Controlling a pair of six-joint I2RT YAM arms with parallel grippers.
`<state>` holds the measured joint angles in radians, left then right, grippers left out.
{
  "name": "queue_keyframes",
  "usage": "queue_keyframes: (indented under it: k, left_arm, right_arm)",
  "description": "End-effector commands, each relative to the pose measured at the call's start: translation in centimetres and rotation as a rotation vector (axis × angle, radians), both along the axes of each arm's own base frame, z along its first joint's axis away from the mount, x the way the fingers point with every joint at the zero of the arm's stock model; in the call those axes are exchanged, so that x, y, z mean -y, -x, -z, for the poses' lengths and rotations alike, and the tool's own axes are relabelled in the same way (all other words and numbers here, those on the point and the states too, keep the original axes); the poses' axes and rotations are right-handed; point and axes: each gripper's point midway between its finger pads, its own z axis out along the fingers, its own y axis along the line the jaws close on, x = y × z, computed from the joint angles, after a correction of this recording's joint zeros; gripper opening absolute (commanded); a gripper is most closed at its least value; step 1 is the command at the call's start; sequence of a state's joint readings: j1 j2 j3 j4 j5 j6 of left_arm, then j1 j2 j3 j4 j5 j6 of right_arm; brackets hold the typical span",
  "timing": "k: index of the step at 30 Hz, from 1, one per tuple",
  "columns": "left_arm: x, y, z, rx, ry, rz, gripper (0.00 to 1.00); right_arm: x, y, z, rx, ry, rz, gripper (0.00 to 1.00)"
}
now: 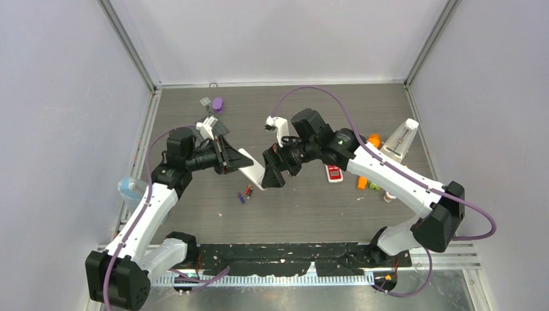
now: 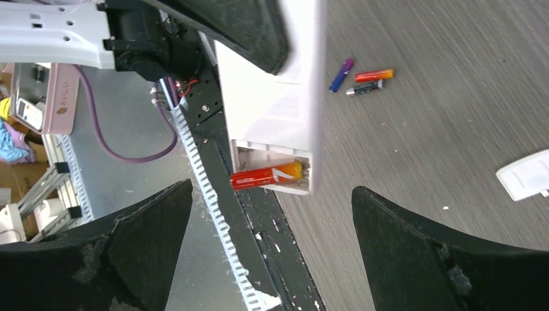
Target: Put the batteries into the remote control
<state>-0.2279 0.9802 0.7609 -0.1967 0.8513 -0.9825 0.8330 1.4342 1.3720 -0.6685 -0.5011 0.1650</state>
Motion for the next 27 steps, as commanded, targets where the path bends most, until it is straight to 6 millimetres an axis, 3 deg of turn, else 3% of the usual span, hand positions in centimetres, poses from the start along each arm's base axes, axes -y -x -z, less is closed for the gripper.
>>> queue_keyframes:
  k: [1, 11, 19, 27]
  left_arm:
    - [0.3, 0.6, -1.4, 0.053, 0.013, 0.061, 0.00]
    - [0.4, 0.7, -1.4, 0.053, 0.014, 0.075, 0.00]
    - [0.4, 0.3, -1.0, 0.031, 0.009, 0.055, 0.00]
    - [0.5, 0.0, 0.0, -0.053, 0.038, 0.025, 0.00]
  right_arm:
    - [-1.4, 1.0, -1.7, 0.020, -0.082, -0.092, 0.97]
    - [-1.7, 1.0, 0.1, 0.021, -0.016, -0.102, 0.96]
    - [-2.0, -0.2, -1.6, 0.049, -0.082, 0.014, 0.97]
    - [-0.9, -1.3, -3.9, 0.234, -0.118, 0.149, 1.00]
